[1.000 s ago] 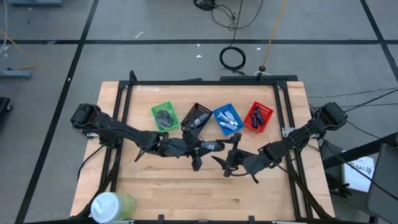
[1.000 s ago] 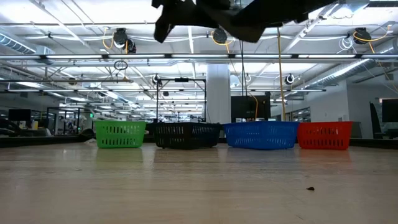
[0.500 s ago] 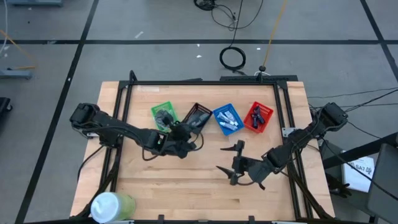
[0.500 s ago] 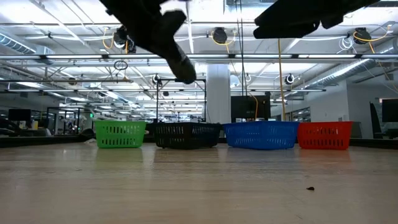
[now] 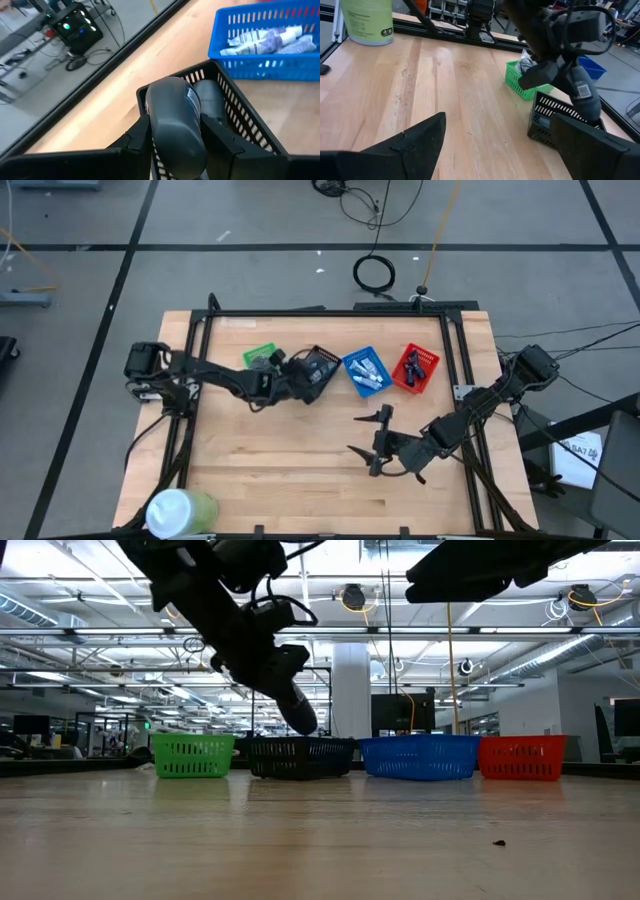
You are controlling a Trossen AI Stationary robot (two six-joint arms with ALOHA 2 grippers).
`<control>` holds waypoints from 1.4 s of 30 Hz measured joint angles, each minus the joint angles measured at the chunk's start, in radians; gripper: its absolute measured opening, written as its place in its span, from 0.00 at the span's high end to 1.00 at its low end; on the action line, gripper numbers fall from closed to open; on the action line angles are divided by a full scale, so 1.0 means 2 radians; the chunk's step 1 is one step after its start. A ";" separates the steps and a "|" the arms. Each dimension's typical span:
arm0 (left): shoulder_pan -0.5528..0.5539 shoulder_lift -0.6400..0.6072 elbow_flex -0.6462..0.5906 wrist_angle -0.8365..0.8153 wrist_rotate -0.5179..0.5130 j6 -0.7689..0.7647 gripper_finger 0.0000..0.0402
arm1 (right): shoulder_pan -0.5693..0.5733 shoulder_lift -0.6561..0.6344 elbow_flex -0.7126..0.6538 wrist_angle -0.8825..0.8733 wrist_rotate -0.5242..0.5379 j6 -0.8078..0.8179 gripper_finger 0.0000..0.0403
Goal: Pick & Place Travel size toiletries
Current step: Put the black roll-on deodorant into the black bin, then return to Home Position
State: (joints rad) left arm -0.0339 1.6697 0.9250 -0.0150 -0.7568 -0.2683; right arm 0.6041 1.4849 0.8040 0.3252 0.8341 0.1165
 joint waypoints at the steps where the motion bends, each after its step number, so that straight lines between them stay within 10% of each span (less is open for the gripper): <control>1: 0.004 0.000 -0.003 0.009 0.007 0.002 0.71 | 0.000 0.000 0.000 0.000 0.000 0.000 0.15; 8: 0.026 0.000 -0.004 -0.002 0.047 0.000 0.70 | 0.000 0.000 0.000 0.000 0.000 -0.004 0.16; 17: 0.033 0.000 -0.004 -0.005 0.064 0.001 0.27 | 0.000 0.000 0.000 0.000 0.000 -0.003 0.16; 25: 0.028 -0.019 -0.003 -0.024 0.085 0.000 0.09 | 0.000 0.000 0.000 0.000 0.000 -0.002 0.16; 42: -0.134 -0.301 -0.001 -0.150 0.118 0.095 0.08 | 0.106 -0.184 0.000 -0.040 0.001 -0.109 0.16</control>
State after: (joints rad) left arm -0.3011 1.0675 0.9230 -0.3155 -0.5206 -0.0789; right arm 0.8155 1.1177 0.8040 0.2442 0.8364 -0.1010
